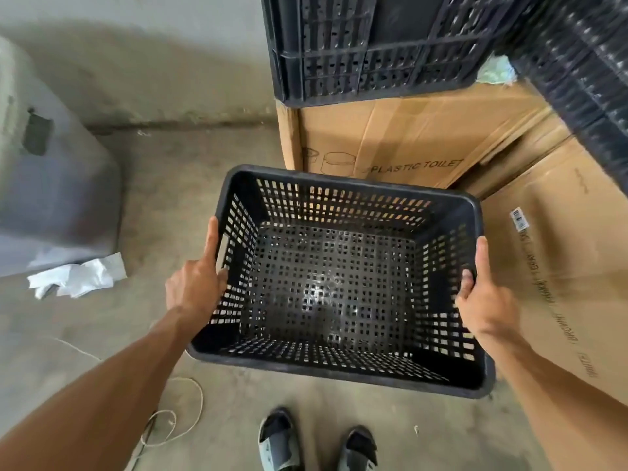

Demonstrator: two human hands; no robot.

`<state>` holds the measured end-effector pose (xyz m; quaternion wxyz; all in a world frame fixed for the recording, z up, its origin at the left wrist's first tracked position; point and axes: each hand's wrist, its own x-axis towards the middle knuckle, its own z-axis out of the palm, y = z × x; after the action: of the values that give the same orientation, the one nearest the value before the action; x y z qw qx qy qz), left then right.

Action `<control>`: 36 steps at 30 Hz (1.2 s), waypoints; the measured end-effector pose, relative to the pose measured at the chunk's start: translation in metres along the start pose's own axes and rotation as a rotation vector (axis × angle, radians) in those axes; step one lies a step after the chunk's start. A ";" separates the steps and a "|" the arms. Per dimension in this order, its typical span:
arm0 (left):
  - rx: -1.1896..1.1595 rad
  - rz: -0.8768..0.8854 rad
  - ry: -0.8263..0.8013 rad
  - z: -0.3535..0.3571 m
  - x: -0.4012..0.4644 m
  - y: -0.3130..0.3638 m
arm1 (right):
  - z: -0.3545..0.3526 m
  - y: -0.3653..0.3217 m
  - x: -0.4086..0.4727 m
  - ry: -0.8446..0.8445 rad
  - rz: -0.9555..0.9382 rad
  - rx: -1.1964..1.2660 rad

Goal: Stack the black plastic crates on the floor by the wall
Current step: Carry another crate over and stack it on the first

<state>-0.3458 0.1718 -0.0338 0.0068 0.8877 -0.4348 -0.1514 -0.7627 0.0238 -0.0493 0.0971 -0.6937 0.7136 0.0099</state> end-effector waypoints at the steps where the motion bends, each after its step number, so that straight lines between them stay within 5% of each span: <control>1: -0.008 0.003 0.000 -0.001 -0.002 0.001 | -0.002 0.001 0.002 -0.002 -0.006 -0.002; 18: -0.094 -0.172 0.034 0.028 -0.055 0.002 | -0.013 -0.007 0.047 -0.044 -0.183 -0.109; 36: -0.090 -0.164 0.105 0.028 -0.049 0.007 | -0.007 -0.002 0.042 -0.041 -0.202 -0.008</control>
<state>-0.3870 0.2084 -0.0467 0.0571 0.9258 -0.3525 -0.1244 -0.7620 -0.0194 -0.0484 0.1093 -0.7624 0.6376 0.0172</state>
